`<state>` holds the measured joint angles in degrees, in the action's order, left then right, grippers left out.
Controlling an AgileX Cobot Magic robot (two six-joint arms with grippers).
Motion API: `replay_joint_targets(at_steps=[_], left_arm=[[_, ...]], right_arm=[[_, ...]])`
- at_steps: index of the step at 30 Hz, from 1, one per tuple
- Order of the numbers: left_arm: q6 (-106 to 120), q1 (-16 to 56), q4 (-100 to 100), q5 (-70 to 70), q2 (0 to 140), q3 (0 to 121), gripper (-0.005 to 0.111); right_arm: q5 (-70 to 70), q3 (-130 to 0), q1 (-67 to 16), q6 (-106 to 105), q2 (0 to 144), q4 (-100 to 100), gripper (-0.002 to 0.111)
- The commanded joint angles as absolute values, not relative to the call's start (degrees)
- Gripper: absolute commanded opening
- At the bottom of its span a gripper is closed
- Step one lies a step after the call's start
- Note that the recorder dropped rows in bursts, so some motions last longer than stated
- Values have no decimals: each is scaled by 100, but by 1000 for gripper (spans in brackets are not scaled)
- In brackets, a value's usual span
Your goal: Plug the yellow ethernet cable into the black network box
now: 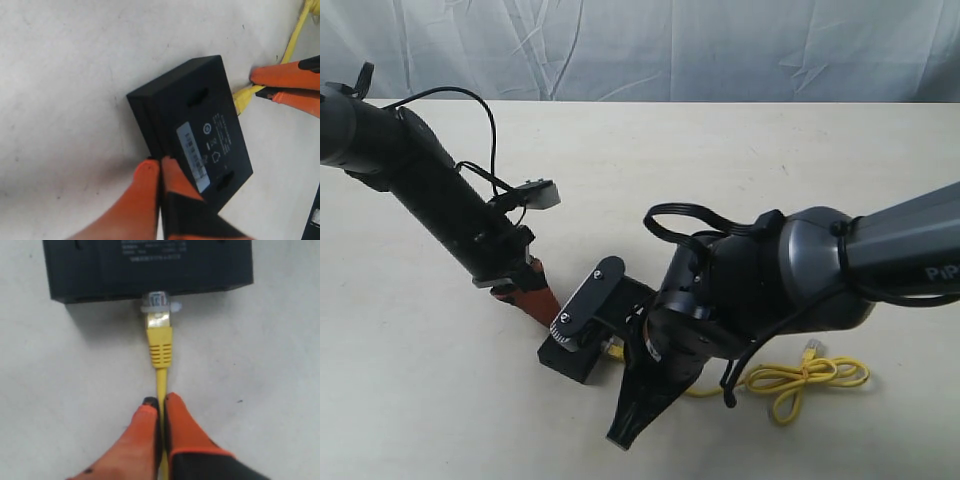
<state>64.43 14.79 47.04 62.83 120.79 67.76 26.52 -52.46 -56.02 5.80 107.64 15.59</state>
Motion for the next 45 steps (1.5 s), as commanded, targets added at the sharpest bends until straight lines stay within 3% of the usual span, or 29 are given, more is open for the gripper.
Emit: replay_joint_targets(at_steps=[1, 12, 15, 17, 19, 23, 25, 26, 33, 36, 45], left_arm=[[6456, 1503, 4805, 6348, 12069, 6794, 0], [6456, 1503, 4802, 6321, 12069, 6794, 0], [6456, 1492, 4808, 6293, 12069, 6794, 0], [6456, 1492, 4785, 6120, 12058, 6794, 0], [6332, 1409, 4683, 5933, 11957, 6813, 0], [5369, 761, 4149, 5662, 11121, 6813, 0], [4872, 365, 4036, 5573, 10317, 6681, 0], [4757, 195, 3957, 5327, 9629, 6430, 0], [4364, 46, 3290, 3787, 6394, 4615, 0], [4364, 46, 3102, 3300, 4411, 3607, 0], [4364, 46, 2952, 3425, 2123, 2720, 0]], right_arm=[[2572, -5169, -5602, 552, 10948, 1604, -1], [1974, -5169, -5602, 765, 10899, 1466, 1], [1974, -5169, -5602, 765, 10772, 1466, 18], [2029, -5169, -5602, 765, 10649, 1466, 41], [2227, -5169, -5602, 1046, 10512, 1499, 52], [2633, -5169, -5100, 1131, 9865, 1001, 47], [2909, -5169, -4573, 1131, 9299, 576, 20], [3054, -5158, -4229, 1153, 8898, 339, 0], [3312, -4605, -2797, 1153, 6827, 0, 0], [3140, -3971, -2240, 1153, 5251, 147, 0], [2407, -2632, -2171, 1153, 2531, 766, 0]])
